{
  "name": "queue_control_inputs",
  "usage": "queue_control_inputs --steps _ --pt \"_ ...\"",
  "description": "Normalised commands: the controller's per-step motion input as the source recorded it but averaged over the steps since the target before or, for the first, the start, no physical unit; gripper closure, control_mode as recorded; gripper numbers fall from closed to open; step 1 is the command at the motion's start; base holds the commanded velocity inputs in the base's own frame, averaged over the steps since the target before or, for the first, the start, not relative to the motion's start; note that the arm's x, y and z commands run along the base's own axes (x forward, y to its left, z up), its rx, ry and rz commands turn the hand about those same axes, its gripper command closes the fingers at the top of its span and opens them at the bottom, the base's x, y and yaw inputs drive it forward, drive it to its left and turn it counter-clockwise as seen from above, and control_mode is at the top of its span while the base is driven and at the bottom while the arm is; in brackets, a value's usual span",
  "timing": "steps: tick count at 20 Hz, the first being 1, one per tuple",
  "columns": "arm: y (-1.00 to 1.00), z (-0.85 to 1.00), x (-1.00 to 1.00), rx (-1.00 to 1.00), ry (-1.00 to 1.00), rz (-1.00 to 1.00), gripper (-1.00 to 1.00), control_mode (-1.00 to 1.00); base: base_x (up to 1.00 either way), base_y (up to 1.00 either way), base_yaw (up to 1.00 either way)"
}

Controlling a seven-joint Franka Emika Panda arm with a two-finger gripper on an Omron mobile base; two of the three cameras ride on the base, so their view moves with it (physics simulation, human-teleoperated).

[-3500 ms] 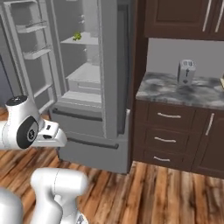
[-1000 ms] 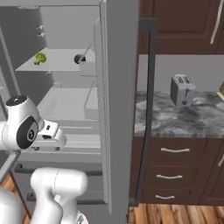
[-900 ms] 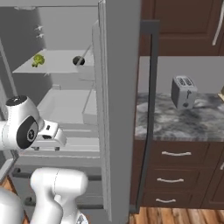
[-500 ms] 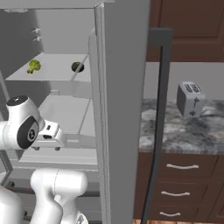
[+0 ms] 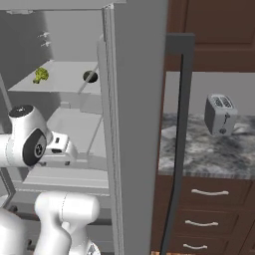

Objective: Gather the broccoli and squash from the fridge and place them on a tray on the dining counter. Then gather the chicken drumsticks from the fridge and place them on the other tray.

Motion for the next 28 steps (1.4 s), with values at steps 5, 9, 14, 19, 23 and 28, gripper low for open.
queue_control_inputs --steps 5,9,14,19,23,28 --pt "-0.15 0.96 0.49 0.01 -0.15 0.18 -1.0 -1.0 0.0 0.0 0.0" --pt "-0.06 1.0 0.43 0.0 -0.14 0.06 -1.0 -1.0 0.0 0.0 0.0" --pt "0.0 0.8 0.39 -0.02 -0.09 0.0 -1.0 -1.0 0.0 0.0 0.0" --pt "0.0 0.68 0.28 -0.03 -0.14 -0.01 -1.0 -1.0 0.0 0.0 0.0" --pt "0.0 0.52 0.52 0.0 -0.14 -0.01 -1.0 -1.0 0.0 0.0 0.0" --pt "0.0 0.17 0.5 0.0 -0.01 0.0 -1.0 -1.0 0.0 0.0 0.0"
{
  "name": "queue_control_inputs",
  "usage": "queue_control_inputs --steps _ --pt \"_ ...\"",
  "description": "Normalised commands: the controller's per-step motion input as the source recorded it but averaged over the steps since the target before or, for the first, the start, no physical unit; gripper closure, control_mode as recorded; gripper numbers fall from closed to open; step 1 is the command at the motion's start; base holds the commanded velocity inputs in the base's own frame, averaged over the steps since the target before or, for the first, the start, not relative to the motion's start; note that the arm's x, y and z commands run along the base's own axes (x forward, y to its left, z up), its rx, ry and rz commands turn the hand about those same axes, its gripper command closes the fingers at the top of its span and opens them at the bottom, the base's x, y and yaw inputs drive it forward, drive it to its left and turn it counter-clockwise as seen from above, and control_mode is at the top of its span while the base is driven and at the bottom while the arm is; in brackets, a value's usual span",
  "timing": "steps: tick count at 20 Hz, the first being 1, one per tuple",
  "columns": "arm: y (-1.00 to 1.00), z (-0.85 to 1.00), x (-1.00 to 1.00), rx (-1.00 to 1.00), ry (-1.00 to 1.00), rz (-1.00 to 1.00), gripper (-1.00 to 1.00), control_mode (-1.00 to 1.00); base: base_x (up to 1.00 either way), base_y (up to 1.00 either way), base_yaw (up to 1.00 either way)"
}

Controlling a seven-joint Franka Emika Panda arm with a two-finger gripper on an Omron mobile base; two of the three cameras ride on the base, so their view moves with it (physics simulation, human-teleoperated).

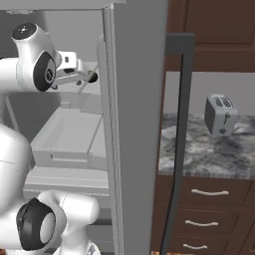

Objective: Gather the broccoli and squash from the fridge and place them on a tray on the dining counter. Then gather the chicken drumsticks from the fridge and place them on the other tray.

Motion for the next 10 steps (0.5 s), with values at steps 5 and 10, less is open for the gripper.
queue_control_inputs --steps 5,10 --pt "0.0 0.02 0.49 0.04 0.02 -0.01 -1.0 -1.0 0.0 0.0 0.0" --pt "0.02 -0.05 0.49 0.06 0.02 -0.1 -1.0 -1.0 0.0 0.0 0.0"
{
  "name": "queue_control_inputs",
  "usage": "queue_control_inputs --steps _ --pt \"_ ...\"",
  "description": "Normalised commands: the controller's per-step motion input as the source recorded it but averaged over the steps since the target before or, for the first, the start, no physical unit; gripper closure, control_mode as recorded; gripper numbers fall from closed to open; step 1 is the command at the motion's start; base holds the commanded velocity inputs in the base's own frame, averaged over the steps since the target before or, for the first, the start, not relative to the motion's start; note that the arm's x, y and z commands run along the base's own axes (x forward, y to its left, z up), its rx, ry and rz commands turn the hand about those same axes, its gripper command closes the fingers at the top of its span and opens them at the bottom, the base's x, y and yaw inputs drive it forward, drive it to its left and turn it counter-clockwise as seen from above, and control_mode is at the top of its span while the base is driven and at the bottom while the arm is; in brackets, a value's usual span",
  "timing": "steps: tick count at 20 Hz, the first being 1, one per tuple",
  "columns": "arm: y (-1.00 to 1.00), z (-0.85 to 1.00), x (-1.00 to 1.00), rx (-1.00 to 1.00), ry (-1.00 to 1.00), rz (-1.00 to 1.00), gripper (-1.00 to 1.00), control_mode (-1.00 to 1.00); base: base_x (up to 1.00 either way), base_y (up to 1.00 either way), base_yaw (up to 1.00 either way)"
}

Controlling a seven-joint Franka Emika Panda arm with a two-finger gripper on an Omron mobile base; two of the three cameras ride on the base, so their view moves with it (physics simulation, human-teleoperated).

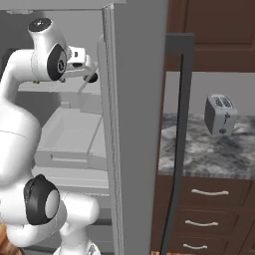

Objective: Gather the broccoli and squash from the fridge and place them on a tray on the dining counter. Then gather the chicken drumsticks from the fridge and place them on the other tray.

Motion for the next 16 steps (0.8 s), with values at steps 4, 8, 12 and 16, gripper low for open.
queue_control_inputs --steps 4,8,12,16 --pt "0.1 -0.14 0.27 0.05 0.0 -0.16 -1.0 -1.0 0.0 0.0 0.0" --pt "0.01 -0.17 0.22 0.04 0.0 -0.1 -1.0 -1.0 0.0 0.0 0.0" --pt "0.0 -0.14 0.29 0.03 0.03 -0.04 -1.0 -1.0 0.0 0.0 0.0" --pt "0.0 -0.1 0.43 0.05 0.05 -0.03 -1.0 -1.0 0.0 0.0 0.0"
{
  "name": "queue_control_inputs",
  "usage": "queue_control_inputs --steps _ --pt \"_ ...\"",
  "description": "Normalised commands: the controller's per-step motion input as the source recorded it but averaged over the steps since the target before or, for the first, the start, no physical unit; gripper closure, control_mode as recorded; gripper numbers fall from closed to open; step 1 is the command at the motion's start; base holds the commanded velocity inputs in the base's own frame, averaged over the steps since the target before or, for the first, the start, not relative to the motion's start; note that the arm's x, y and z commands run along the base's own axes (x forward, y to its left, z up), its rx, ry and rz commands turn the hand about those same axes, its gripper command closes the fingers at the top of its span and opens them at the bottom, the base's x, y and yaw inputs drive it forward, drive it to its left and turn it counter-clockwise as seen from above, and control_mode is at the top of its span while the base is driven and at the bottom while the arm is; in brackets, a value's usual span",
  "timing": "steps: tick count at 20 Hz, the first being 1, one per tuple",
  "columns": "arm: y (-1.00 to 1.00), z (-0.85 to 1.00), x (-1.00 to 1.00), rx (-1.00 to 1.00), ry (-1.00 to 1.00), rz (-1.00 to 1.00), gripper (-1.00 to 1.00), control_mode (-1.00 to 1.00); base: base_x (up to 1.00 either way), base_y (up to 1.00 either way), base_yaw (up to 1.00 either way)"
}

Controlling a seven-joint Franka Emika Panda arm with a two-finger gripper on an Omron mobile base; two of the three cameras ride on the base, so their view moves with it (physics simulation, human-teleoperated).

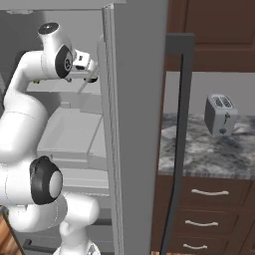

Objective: Gather the broccoli and squash from the fridge and place them on a tray on the dining counter. Then gather the chicken drumsticks from the fridge and place them on the other tray.

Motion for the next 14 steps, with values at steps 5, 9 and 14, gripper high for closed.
queue_control_inputs --steps 5,9,14 --pt "0.0 -0.06 0.44 0.05 0.04 -0.02 -1.0 -1.0 0.0 0.0 0.0" --pt "0.0 -0.06 0.35 0.04 0.04 -0.02 -1.0 -1.0 0.0 0.0 0.0" --pt "0.0 -0.1 0.28 0.03 0.03 -0.03 -1.0 -1.0 0.0 0.0 0.0"
